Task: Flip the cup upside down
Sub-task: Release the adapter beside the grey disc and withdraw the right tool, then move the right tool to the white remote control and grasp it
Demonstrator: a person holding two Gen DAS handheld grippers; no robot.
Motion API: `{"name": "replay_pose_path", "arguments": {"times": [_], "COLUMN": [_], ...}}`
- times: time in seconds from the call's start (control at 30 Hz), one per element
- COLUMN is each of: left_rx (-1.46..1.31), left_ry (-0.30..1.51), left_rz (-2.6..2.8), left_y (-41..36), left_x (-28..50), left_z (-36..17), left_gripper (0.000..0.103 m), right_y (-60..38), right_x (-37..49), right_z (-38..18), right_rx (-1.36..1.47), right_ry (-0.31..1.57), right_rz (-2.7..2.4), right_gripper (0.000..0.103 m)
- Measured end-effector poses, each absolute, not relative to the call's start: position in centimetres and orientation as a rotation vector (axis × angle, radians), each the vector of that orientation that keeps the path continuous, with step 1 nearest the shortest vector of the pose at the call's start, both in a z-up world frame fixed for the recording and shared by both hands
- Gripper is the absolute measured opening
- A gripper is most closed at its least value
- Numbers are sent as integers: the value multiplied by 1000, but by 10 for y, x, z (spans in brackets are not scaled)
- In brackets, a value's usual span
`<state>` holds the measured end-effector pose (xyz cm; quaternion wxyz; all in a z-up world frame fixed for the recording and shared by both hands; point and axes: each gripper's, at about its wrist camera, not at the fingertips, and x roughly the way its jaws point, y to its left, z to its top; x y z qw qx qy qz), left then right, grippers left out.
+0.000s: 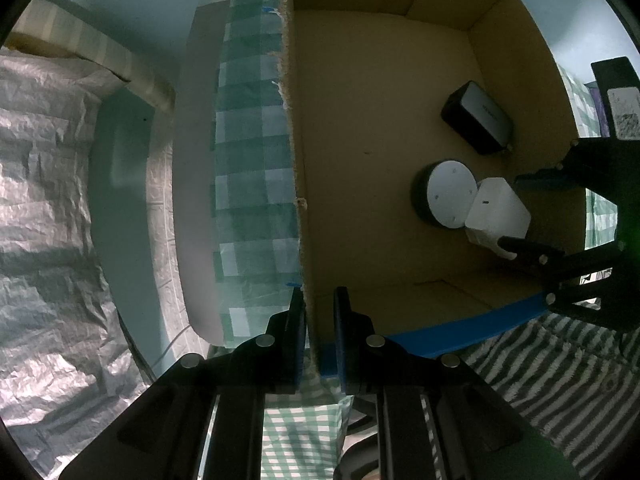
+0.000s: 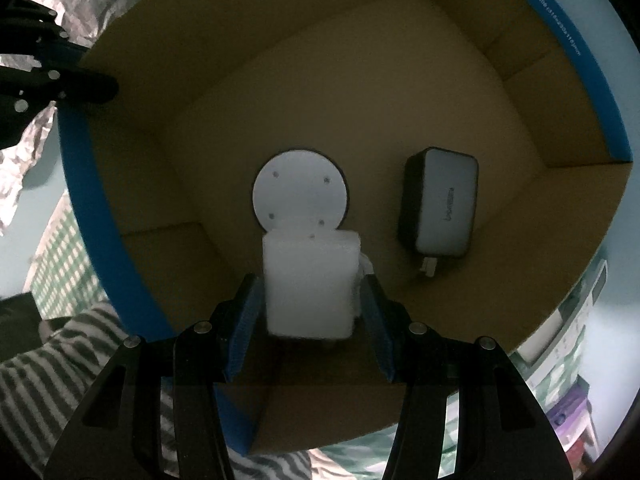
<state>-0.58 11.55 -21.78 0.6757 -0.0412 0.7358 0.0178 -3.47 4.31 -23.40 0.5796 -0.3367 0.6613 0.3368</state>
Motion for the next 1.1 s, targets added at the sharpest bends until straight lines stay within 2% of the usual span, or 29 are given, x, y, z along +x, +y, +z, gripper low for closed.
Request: {"name": "replay_pose_path", "arguments": {"times": [1.1], "left_rx": [-88], "left_ry": [1652], "left_rz": [29], "left_y": [115], "left_x": [-1], "left_z": [-217], "left_gripper": [12], "right_y": [-31], "right_x": [11], "right_z": [-143], "right_rx": [-452], "right_ry": [1430], "right_rz": [600], "right_gripper": [51]}}
